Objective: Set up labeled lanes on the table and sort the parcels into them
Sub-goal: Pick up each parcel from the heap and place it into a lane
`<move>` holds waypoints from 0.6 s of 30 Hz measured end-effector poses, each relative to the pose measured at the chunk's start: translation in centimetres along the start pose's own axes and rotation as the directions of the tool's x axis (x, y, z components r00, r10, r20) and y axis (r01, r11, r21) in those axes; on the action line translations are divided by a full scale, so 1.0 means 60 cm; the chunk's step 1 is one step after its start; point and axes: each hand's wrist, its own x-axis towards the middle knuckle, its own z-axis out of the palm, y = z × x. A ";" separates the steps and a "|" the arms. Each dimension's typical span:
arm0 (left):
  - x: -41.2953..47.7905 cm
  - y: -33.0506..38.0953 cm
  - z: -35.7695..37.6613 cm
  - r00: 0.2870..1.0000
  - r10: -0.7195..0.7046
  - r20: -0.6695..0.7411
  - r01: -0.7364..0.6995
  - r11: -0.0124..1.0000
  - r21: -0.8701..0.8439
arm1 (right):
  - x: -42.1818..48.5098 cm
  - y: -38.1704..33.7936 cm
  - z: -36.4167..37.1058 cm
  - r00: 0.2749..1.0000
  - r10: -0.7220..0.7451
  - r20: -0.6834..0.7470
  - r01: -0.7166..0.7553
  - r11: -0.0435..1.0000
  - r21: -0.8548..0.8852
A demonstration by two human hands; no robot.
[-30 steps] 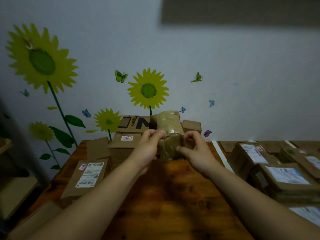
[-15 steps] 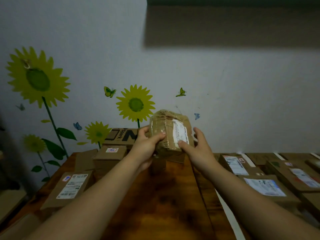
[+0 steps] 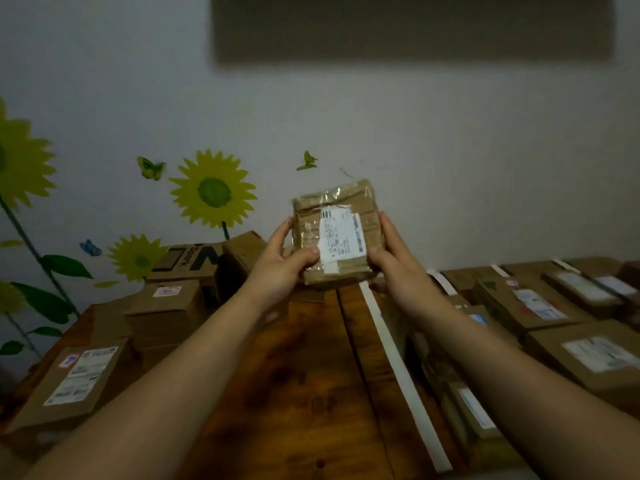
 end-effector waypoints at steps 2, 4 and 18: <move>0.003 0.001 0.032 0.998 0.000 0.067 0.000 1.000 0.002 | -0.009 -0.003 -0.024 0.998 0.020 -0.060 -0.021 1.000 -0.008; 0.008 -0.002 0.063 0.987 -0.034 0.160 0.034 0.999 -0.001 | -0.024 -0.004 -0.052 0.989 0.030 -0.146 -0.036 0.998 -0.045; -0.073 -0.142 0.295 0.760 -0.301 0.577 0.221 0.953 0.206 | -0.265 0.114 -0.211 0.849 0.214 -0.484 -0.287 0.955 -0.080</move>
